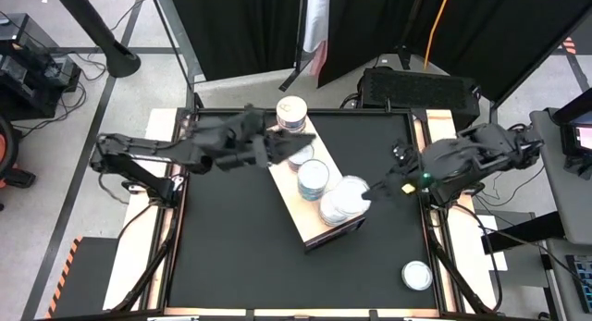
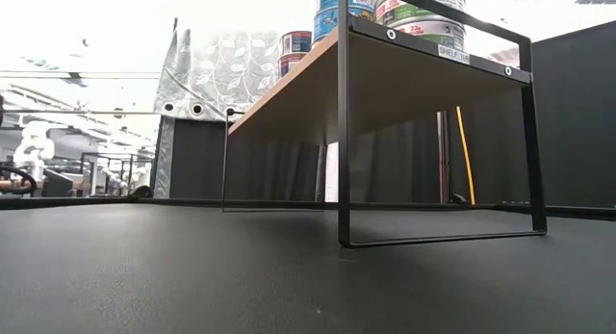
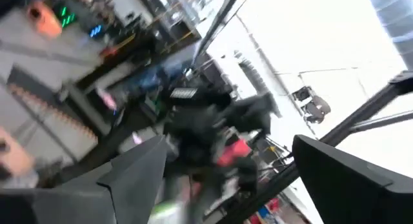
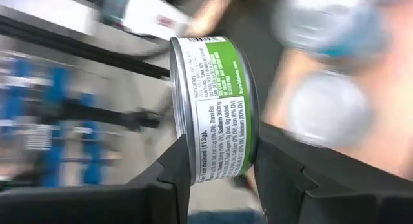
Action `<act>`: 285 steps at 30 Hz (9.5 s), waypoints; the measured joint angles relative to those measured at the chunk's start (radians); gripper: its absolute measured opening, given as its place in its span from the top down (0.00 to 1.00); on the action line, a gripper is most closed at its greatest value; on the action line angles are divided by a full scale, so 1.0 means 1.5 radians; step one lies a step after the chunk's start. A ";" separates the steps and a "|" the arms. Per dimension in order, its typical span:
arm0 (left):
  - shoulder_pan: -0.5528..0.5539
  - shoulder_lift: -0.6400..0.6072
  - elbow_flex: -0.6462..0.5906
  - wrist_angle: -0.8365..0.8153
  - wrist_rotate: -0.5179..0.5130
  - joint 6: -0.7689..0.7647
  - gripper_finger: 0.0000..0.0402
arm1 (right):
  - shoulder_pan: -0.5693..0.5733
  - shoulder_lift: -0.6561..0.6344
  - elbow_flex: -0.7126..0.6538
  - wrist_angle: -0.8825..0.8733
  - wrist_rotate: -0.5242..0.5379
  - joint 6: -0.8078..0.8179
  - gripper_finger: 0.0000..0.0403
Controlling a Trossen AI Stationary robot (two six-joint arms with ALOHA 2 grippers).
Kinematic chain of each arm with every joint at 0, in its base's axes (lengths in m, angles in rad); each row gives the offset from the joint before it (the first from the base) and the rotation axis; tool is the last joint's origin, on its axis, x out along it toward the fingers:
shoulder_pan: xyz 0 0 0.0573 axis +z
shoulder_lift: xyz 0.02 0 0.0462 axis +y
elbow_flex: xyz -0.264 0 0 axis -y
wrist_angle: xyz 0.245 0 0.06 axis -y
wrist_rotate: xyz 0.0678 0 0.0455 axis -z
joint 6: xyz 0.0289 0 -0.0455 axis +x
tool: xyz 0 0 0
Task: Stack canned seafood by type on shelf
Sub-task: Stack the green tuna can on top of the stacked green tuna can on the shelf
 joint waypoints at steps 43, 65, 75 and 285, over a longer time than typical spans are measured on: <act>0.026 -0.108 -0.001 -0.136 -0.025 0.075 0.17 | 0.024 -0.091 -0.158 0.017 0.140 -0.014 0.68; 0.067 -0.118 -0.001 -0.137 -0.022 0.091 0.17 | 0.049 -0.144 -0.535 0.505 0.161 0.160 0.64; 0.070 -0.118 0.000 -0.137 -0.017 0.090 0.17 | 0.046 -0.145 -0.532 0.432 0.145 0.146 0.32; 0.106 -0.163 0.000 -0.332 0.150 0.096 0.17 | 0.339 0.171 -0.486 0.017 -0.093 0.343 0.69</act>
